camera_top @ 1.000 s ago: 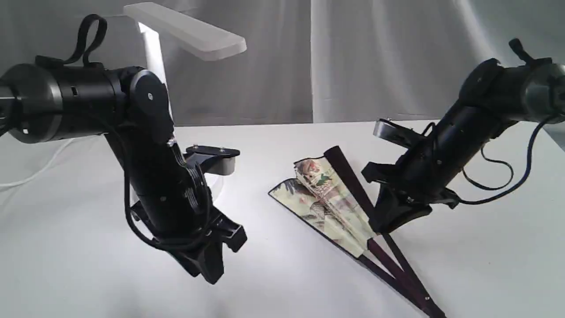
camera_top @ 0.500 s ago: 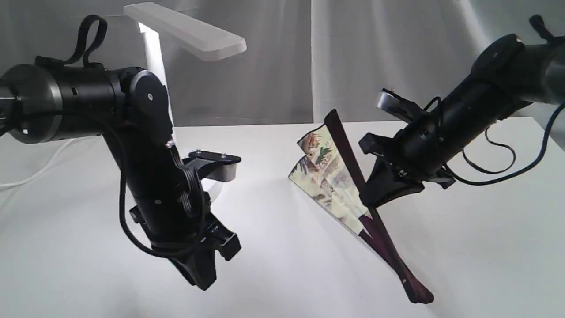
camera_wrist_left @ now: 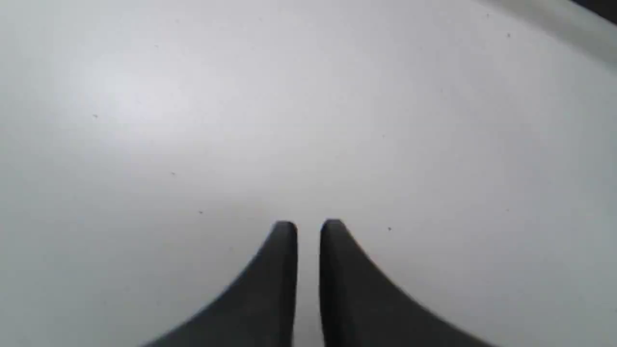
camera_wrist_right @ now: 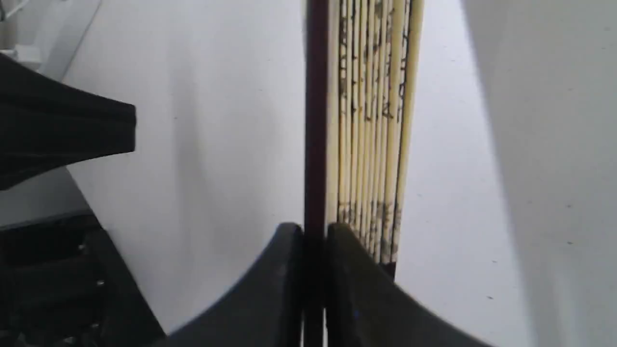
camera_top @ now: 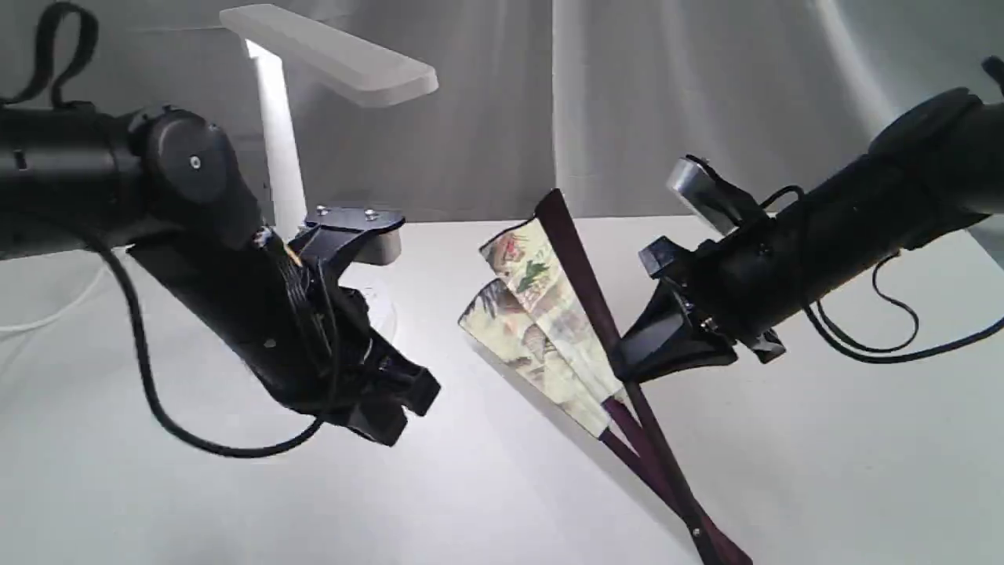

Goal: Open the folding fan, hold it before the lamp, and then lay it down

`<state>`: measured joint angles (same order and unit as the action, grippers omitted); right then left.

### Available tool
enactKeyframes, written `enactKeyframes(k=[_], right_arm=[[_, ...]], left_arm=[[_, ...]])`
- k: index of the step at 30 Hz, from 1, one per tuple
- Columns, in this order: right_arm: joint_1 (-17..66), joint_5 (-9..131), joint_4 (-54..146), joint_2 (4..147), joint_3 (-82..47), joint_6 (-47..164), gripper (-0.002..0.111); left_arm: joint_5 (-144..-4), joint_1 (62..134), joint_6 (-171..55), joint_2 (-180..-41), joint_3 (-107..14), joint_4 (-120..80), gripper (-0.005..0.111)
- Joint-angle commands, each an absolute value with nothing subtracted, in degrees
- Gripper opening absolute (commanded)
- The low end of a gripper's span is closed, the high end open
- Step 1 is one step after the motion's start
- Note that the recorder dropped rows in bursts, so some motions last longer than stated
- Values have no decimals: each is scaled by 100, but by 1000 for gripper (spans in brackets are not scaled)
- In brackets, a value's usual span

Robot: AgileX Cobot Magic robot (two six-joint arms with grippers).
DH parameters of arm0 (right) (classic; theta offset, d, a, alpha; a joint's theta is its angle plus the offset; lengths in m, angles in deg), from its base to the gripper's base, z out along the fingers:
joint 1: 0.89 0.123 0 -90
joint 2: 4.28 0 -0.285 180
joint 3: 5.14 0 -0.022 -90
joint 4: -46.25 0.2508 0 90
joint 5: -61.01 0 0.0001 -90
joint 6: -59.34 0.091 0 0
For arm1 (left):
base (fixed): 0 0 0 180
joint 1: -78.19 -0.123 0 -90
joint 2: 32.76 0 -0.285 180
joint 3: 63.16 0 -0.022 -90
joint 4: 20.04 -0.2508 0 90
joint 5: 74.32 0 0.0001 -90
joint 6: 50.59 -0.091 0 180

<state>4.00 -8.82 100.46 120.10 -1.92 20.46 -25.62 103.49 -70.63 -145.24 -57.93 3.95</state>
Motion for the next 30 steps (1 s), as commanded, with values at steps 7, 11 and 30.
enactKeyframes(k=[7, 11, 30], right_arm=[[372, -895, 10886, 11877, -674, 1574, 0], [372, -895, 10936, 11877, -725, 1514, 0], [372, -895, 11269, 11877, -725, 1313, 0]], left_arm=[[-5500, 10344, -7468, -13197, -4031, 686, 8], [-6645, 10344, -7508, -12819, -3359, 890, 8], [-11012, 10344, -2661, -12507, -1373, -2411, 7]])
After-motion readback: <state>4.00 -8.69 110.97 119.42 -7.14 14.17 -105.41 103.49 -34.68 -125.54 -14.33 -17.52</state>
